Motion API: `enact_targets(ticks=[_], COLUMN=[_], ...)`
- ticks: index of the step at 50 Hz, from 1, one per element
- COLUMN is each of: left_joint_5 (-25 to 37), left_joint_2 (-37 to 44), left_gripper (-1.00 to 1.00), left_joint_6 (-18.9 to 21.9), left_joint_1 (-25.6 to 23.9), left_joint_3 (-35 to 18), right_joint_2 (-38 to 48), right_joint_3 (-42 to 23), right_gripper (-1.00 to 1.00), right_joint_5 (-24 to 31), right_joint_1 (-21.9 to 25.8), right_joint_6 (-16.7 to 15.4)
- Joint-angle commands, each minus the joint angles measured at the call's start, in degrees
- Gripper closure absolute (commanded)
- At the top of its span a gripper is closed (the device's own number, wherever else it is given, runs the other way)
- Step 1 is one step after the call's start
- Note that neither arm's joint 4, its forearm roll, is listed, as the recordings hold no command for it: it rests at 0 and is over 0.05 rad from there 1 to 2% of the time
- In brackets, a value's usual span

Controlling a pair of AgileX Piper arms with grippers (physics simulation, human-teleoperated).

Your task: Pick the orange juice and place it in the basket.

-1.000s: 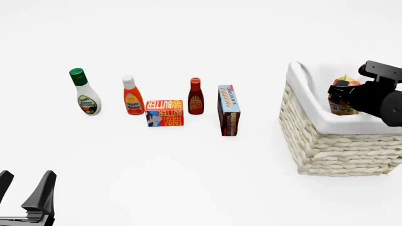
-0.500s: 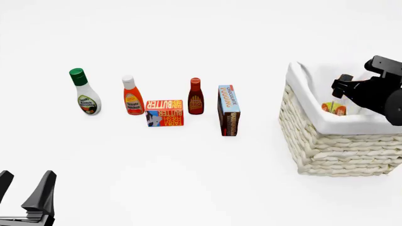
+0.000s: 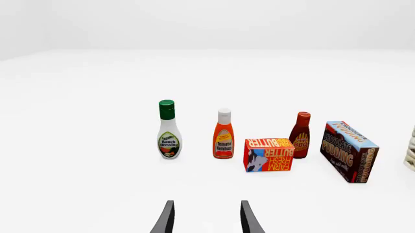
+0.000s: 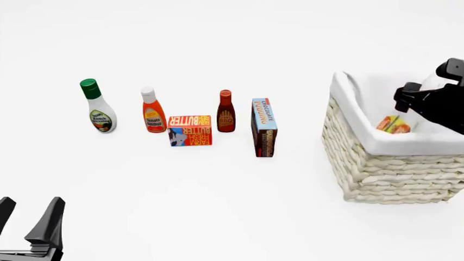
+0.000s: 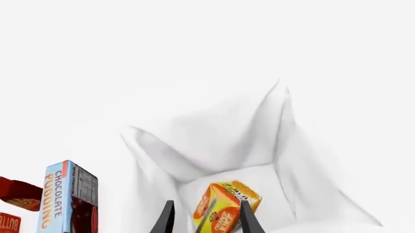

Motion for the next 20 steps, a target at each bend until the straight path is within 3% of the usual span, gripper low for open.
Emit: enact_targets(ticks=[1,20], left_joint_5=[0.0,0.0], left_joint_2=[0.0,0.0], left_gripper=[-1.0,-1.0], left_joint_6=[0.0,0.0], left_joint_1=[0.0,0.0], left_joint_3=[0.0,0.0], right_joint_2=[-5.45,-14.48], right_joint_3=[1.56,4.76], right_gripper=[-1.0,-1.0], right_joint_5=[2.89,6.21], right_joint_1=[-0.81,-1.45], right_joint_6=[-3.31,-5.82])
